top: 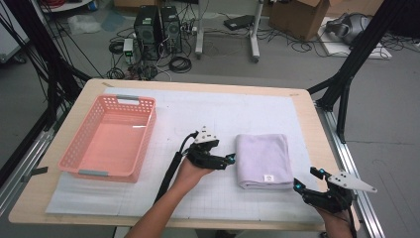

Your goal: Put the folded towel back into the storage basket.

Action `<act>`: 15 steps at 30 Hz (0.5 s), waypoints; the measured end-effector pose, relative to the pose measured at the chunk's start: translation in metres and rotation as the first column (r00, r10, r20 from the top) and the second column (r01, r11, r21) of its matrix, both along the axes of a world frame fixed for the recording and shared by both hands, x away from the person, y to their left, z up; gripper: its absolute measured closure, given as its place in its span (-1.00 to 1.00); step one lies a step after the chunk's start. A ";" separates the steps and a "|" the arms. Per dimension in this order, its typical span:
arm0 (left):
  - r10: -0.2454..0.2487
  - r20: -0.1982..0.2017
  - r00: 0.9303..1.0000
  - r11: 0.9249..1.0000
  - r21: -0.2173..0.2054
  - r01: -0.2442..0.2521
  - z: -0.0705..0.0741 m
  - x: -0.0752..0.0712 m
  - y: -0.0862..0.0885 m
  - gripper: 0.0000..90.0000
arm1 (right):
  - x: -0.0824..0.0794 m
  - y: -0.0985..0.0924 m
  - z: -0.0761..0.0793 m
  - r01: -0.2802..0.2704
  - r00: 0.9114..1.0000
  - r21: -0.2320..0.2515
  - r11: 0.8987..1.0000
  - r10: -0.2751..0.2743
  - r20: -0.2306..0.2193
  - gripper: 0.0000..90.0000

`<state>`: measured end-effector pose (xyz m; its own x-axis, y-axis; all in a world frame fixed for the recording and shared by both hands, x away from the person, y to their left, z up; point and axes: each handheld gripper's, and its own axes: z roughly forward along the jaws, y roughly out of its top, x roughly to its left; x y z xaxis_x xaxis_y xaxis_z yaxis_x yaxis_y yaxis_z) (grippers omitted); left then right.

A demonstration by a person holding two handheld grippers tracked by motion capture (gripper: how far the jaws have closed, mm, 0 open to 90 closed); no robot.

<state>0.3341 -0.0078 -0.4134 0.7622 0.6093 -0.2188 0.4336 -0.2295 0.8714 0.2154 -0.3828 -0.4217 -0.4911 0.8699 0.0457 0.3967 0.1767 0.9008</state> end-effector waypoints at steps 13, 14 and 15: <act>0.000 -0.097 0.995 0.998 0.063 0.006 -0.017 0.012 -0.046 -0.53 | 0.001 0.001 -0.001 -0.010 1.000 -0.011 1.000 0.010 -0.006 -0.51; 0.003 -0.110 0.994 0.997 0.072 0.005 -0.020 0.013 -0.048 -0.53 | 0.001 0.001 -0.001 -0.010 1.000 -0.011 1.000 0.010 -0.006 -0.51; 0.008 -0.123 0.992 0.997 0.082 0.002 -0.022 0.014 -0.051 -0.53 | 0.001 0.001 -0.001 -0.012 1.000 -0.014 1.000 0.012 -0.006 -0.51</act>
<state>0.3477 -0.0589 -0.4352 0.7305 0.6314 -0.2602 0.5371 -0.2959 0.7899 0.2165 -0.3817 -0.4223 -0.5009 0.8647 0.0364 0.3997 0.1938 0.8959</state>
